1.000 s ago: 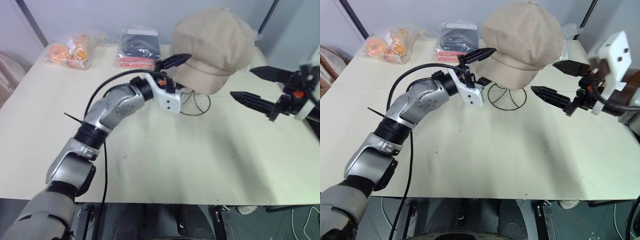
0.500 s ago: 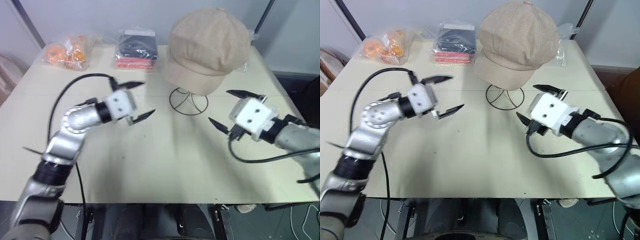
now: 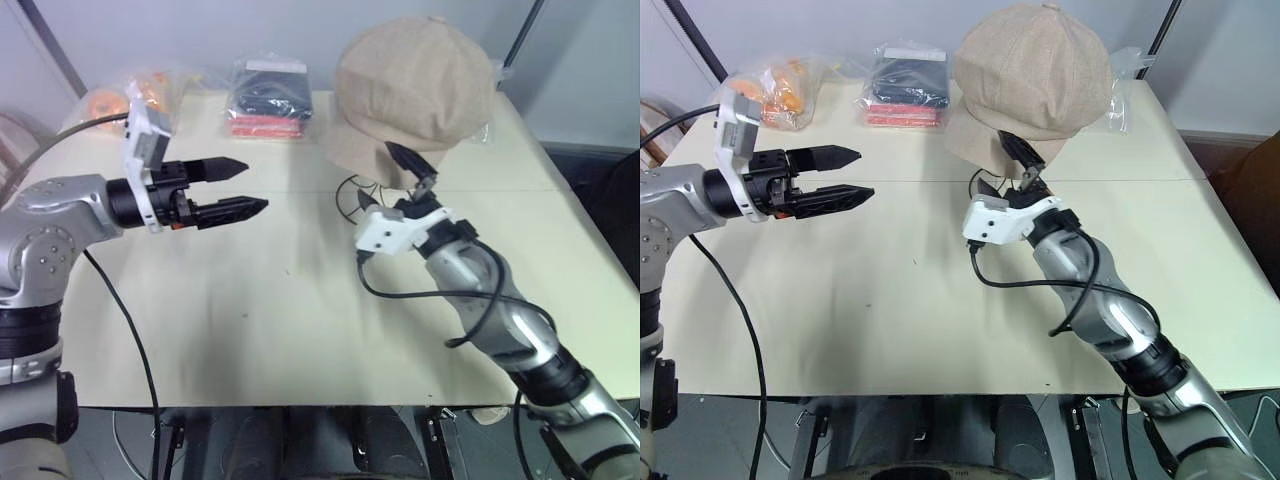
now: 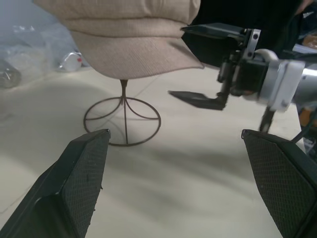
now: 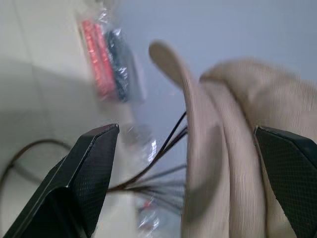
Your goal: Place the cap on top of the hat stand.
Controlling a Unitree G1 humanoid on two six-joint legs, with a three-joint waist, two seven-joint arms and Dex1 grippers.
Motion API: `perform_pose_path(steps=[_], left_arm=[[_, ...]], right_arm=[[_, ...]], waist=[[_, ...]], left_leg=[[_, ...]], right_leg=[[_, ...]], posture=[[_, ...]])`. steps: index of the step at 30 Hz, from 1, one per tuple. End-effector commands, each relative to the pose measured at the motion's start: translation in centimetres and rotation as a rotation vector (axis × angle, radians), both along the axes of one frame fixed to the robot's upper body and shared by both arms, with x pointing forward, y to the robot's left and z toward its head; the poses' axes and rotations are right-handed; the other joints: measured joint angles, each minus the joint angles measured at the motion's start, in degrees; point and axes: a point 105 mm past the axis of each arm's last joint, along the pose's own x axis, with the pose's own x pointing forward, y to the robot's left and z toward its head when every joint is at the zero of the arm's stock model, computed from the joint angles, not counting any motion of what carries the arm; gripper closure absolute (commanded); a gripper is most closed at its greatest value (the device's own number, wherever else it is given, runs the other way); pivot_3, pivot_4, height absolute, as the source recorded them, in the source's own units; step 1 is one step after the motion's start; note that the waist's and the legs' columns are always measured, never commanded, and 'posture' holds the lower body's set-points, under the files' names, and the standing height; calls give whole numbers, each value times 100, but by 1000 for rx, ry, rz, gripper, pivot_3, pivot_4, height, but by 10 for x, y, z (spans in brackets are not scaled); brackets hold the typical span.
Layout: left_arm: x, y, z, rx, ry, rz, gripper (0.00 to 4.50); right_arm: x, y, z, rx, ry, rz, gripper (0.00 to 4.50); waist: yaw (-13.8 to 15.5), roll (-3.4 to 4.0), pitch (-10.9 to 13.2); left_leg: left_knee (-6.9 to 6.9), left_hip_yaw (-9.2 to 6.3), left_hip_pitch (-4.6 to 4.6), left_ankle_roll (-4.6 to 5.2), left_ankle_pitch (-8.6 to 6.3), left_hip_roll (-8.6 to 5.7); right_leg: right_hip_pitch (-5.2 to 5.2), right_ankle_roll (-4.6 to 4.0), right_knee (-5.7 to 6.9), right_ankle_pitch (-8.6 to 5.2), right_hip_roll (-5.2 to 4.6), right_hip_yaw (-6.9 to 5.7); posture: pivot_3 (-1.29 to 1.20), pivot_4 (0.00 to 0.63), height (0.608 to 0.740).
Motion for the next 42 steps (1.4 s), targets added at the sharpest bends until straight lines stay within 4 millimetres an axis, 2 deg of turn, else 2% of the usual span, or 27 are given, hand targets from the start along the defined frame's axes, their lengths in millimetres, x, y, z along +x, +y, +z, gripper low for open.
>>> perform_pose_path(steps=[1, 3, 4, 5, 7, 11, 12, 17, 20, 22, 25, 31, 34, 39, 42], left_arm=[[1, 1, 17, -14, -71, 21, 54], [1, 1, 18, -19, -75, 22, 54], [2, 1, 20, -21, -80, 23, 0], [2, 0, 21, -23, -82, 25, 0], [3, 1, 21, -24, -84, 27, 0], [6, 1, 21, -23, -91, 40, 0], [6, 1, 21, -23, -92, 41, 0], [7, 3, 20, -27, -92, 48, 0], [9, 4, 19, -30, -90, 51, 0], [10, 5, 19, -34, -90, 50, 0], [10, 5, 21, -42, -95, 45, 0], [1, 0, 27, -32, -119, 0, 0], [1, -1, 28, -30, -126, -2, 0], [-1, -4, 32, -37, -138, -17, 0], [-1, -5, 33, -35, -142, -26, 0]], right_arm=[[6, 3, 7, 0, -61, -20, 0], [9, 2, 7, 12, -60, -33, 0], [11, 1, 8, 18, -63, -39, 581], [12, 1, 10, 22, -70, -44, 912], [13, 0, 12, 27, -78, -46, 1903], [9, -2, 17, 29, -98, -38, 4051], [5, -3, 21, 31, -109, -28, 4469], [-15, -4, 46, 3, -167, 101, 4469], [-22, -18, 61, -12, -174, 190, 4469], [-24, -28, 65, -51, -166, 250, 4469], [-18, -45, 57, -155, -136, 306, 4469], [14, -86, 46, -211, -81, 262, 4469], [21, -90, 40, -212, -57, 271, 4469], [23, -87, 33, -170, -28, 308, 4469], [21, -84, 30, -151, -1, 325, 3389]], waist=[[-2, 0, 0], [1, 0, 0], [-7, 0, 0], [-12, 0, 0], [-13, 0, 0], [-15, 0, 0], [-13, 0, 0], [-9, 0, 0], [-12, 1, 1], [-12, 1, 1], [-23, 1, 1], [-37, 1, 2], [-40, 1, 2], [-30, 1, 2], [-32, 1, 2]], left_leg=[[0, 0, 0, 0, 0, 0], [0, 0, 0, 0, 0, 0], [0, 0, 0, 0, 0, 0], [0, 1, 0, 0, 0, 0], [-1, 0, 0, 0, 0, 0], [-1, 0, 0, 0, 0, 0], [-1, 0, 0, 0, 0, 0], [-1, 0, 0, 0, 0, 0], [-1, 1, 0, 0, 0, 0], [-1, 2, 0, 0, 0, 0], [-2, 4, 4, 1, 0, 0], [-6, 10, 9, 1, 0, 1], [-7, 10, 10, 0, 0, 2], [-6, 9, 10, 0, 0, 1], [-6, 9, 12, 0, 0, 1]], right_leg=[[0, 0, 0, 0, 0, 0], [0, 0, 1, 0, 0, 0], [0, 0, 1, 0, 0, 0], [-1, 0, 1, 0, 0, 1], [-2, 0, 1, 0, 0, 1], [-2, 0, 3, 0, 0, 0], [-2, 0, 3, 0, 0, 0], [-1, 0, 2, 1, 0, 1], [-1, 0, 2, 1, -1, 1], [0, 0, 2, 1, -2, 2], [2, 0, 0, 1, -4, 3], [3, 0, 0, 1, -4, 8], [2, 0, 0, 0, -4, 8], [5, 0, 0, 1, -4, 9], [6, 0, 0, 1, -4, 10]], posture=[[0, 150, 740], [0, 150, 740], [0, 150, 740], [0, 150, 740], [0, 150, 740], [0, 150, 740], [0, 150, 740], [0, 150, 740], [0, 150, 740], [0, 150, 740], [0, 150, 740], [0, 150, 740], [0, 150, 740], [0, 150, 740], [0, 150, 740]])
